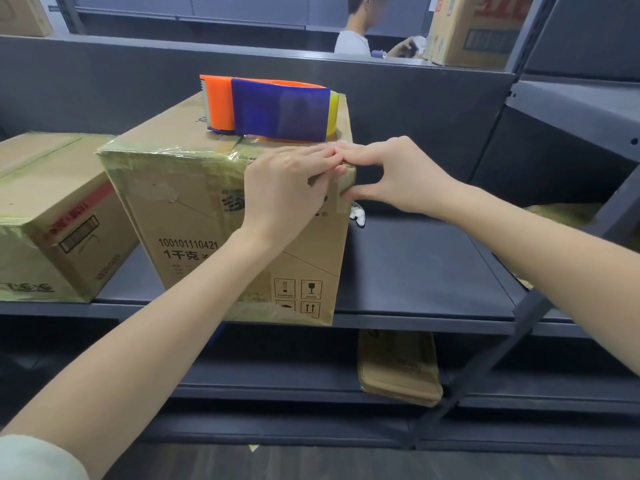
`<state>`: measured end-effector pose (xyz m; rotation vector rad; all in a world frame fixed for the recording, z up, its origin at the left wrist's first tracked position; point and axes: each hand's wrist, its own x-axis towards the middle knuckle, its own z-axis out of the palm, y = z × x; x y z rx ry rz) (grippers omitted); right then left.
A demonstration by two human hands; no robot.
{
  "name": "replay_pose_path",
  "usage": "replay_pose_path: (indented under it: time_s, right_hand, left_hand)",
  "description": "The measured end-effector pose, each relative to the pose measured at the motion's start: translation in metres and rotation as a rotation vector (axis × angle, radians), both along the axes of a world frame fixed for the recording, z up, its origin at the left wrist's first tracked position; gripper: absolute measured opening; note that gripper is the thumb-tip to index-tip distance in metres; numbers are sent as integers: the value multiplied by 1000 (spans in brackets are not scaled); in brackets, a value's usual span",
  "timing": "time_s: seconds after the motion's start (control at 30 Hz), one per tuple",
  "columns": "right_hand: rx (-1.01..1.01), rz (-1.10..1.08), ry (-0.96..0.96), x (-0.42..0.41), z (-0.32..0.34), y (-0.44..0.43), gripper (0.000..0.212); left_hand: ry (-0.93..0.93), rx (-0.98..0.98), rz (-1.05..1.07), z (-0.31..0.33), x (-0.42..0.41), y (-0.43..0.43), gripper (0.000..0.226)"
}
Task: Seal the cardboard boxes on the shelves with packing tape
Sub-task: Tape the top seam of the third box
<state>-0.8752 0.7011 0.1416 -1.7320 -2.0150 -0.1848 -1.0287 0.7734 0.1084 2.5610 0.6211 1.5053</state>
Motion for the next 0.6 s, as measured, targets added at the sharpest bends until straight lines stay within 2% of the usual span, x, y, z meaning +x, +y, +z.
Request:
replay_pose_path:
  time_s: [0.2, 0.43, 0.6]
  right_hand:
    - [37, 0, -24, -3, 2, 2, 51]
    - [-38, 11, -4, 0, 6, 0, 40]
    - [33, -1, -51, -3, 3, 1, 32]
  left_hand:
    - [-11, 39, 10, -2, 2, -1, 23]
    - [72, 89, -51, 0, -6, 9, 26]
    - [-27, 321, -26, -12, 1, 15, 16]
